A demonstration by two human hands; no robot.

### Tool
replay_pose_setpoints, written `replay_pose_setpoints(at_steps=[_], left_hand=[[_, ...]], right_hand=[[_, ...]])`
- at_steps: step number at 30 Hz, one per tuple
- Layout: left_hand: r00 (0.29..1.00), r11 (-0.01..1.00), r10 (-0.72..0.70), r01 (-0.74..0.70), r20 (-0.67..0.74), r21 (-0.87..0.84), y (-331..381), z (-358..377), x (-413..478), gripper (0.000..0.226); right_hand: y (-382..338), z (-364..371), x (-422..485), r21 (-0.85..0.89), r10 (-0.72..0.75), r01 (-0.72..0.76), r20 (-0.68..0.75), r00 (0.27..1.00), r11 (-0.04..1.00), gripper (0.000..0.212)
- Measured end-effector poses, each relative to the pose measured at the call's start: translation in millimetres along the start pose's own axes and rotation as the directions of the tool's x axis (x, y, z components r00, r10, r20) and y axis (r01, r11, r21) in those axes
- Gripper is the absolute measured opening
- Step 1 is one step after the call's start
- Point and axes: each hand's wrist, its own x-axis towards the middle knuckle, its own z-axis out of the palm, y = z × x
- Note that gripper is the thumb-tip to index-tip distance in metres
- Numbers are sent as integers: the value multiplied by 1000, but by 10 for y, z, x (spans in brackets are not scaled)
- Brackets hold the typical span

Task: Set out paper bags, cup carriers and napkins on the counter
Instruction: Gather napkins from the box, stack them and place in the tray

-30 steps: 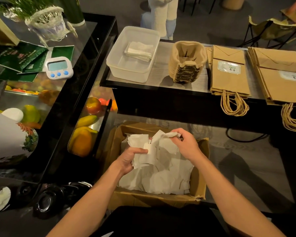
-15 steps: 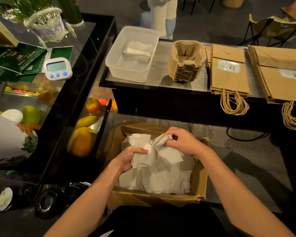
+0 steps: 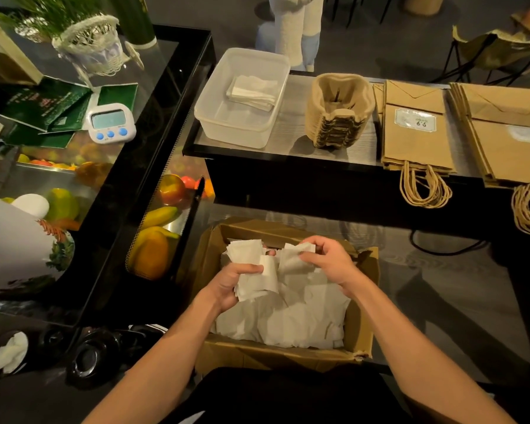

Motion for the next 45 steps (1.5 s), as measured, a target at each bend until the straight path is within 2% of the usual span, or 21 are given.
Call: replay_pose_setpoints(at_steps=[1, 3, 6, 7, 9, 12, 15, 18, 22, 25, 28, 31, 34, 36, 41, 45], left_hand=[[1000, 1000, 7, -7, -4, 5, -8, 3, 0, 70], [1000, 1000, 10, -10, -10, 8, -14, 23, -11, 55], [1000, 1000, 2, -2, 21, 6, -3, 62, -25, 41], [999, 1000, 4, -4, 39, 3, 4, 82, -29, 38], [998, 1000, 6, -6, 64, -8, 16, 124, -39, 31], [996, 999, 16, -13, 91, -35, 35, 175, -56, 31], [996, 998, 27, -22, 84, -59, 31, 148, -45, 31], [997, 1000, 8, -6, 81, -14, -1, 76, -41, 29], [999, 1000, -15, 14, 49, 24, -64, 8, -24, 47], [999, 1000, -11, 11, 32, 1, -81, 4, -20, 56], [1000, 999, 2, -2, -3, -41, -67, 55, -49, 45], [1000, 996, 17, -18, -12, -91, -48, 44, -57, 42], [999, 994, 25, -30, -46, -106, -30, 24, -33, 66], [999, 994, 25, -30, -48, -102, -12, 37, -30, 73], [998, 999, 40, -40, 39, -13, -16, 84, -31, 49], [994, 994, 101, -102, -32, -47, -27, 151, -10, 49]], right_hand=[[-29, -30, -16, 6, -9, 9, 8, 1000, 1000, 19], [-112, -101, -43, 24, -38, 37, 72, 997, 999, 23], [-288, -193, -78, 101, -80, 53, 280, 957, 993, 34], [-339, -193, -79, 85, -74, 47, 345, 936, 995, 37], [-378, -122, -46, -53, -54, 83, 404, 913, 995, 39], [-249, 73, 38, -230, -36, 116, 326, 945, 966, 38], [-139, 177, 24, -210, -2, 50, 221, 975, 976, 48], [-87, 207, -27, -266, 54, 12, 237, 970, 964, 47], [-40, 207, -36, -268, 101, -31, 250, 963, 963, 47], [-38, 170, -38, -247, 80, -16, 250, 965, 969, 31], [-24, 116, -33, -214, 73, -24, 225, 972, 977, 12], [-27, 88, -50, -171, 74, -42, 187, 980, 984, 6], [-3, 87, -46, -133, 59, -40, 140, 988, 990, 13], [-4, 107, -30, -127, 66, -52, 107, 992, 991, 19], [22, 160, -10, -232, -18, 21, 16, 1000, 972, 36], [17, 199, -35, -231, -97, 87, -33, 995, 969, 34]])
